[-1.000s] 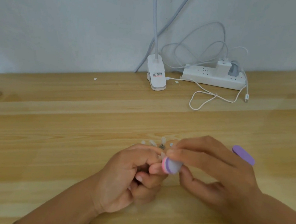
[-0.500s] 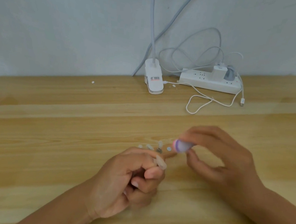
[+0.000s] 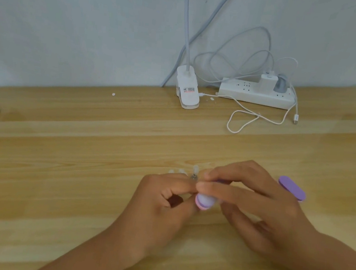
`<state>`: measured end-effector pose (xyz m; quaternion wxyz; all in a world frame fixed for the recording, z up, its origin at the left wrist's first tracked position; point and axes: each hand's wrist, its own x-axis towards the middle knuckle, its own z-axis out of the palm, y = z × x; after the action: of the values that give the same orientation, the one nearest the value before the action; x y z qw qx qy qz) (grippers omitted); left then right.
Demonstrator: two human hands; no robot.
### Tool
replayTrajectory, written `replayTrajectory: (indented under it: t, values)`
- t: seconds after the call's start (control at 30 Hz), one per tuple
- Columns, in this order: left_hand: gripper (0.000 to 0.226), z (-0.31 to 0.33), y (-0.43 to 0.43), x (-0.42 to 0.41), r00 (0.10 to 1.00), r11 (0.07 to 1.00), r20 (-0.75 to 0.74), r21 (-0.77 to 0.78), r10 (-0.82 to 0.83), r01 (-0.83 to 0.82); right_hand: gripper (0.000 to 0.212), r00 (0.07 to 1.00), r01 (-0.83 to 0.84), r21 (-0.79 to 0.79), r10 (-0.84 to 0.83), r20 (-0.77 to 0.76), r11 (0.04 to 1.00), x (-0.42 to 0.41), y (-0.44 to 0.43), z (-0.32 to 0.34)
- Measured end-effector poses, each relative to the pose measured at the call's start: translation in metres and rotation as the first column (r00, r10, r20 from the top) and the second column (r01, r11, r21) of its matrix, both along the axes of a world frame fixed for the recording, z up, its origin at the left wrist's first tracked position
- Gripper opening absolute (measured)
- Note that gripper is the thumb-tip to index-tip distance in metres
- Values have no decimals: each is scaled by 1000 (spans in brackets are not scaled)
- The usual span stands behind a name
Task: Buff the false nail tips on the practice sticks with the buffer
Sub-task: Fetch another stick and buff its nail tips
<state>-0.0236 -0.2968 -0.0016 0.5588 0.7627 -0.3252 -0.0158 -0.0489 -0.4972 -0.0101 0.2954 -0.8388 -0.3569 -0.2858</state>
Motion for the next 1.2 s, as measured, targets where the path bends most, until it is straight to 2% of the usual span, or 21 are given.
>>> replayTrajectory:
  t: [0.1, 0.23, 0.4, 0.53, 0.67, 0.73, 0.83, 0.93, 1.03, 1.2]
  values:
    - [17, -1, 0, 0, 999, 999, -20, 9, 43, -43, 34, 998, 62, -23, -62, 2, 998, 6, -10, 0]
    - [14, 2, 0, 0, 997, 1000, -76, -22, -2, 0, 40, 998, -35, -38, 37, 57, 999, 0, -2, -6]
    - [10, -1, 0, -1, 993, 999, -118, -36, 10, -15, 37, 993, 106, -13, -105, 49, 994, 10, -14, -1]
    - [13, -2, -2, -4, 995, 999, -100, -26, -21, 19, 33, 992, 90, 3, -90, 84, 996, 6, -8, -4]
    - [12, 0, -1, -1, 992, 998, -127, -59, 16, -23, 34, 985, 170, 125, -166, -42, 977, 10, -16, 1]
    - [14, 3, -1, -1, 991, 998, -134, -61, 11, -20, 32, 992, 123, 127, -120, -38, 984, 5, -9, -2]
    - [14, 4, -2, -2, 988, 998, -157, -67, 2, -13, 36, 999, 37, 21, -37, 8, 999, 2, -7, -4]
    - [16, 3, -2, -3, 975, 994, -221, -112, -34, 9, 34, 997, 61, 11, -61, 39, 998, 2, -11, -2]
    - [20, 2, -1, -1, 973, 992, -223, -119, -64, 39, 30, 994, 6, -11, -5, 108, 1000, -1, -5, -5]
    - [17, 2, 0, -1, 948, 967, -265, -228, -176, 116, 29, 995, 56, 47, -60, 84, 997, 2, -8, 0]
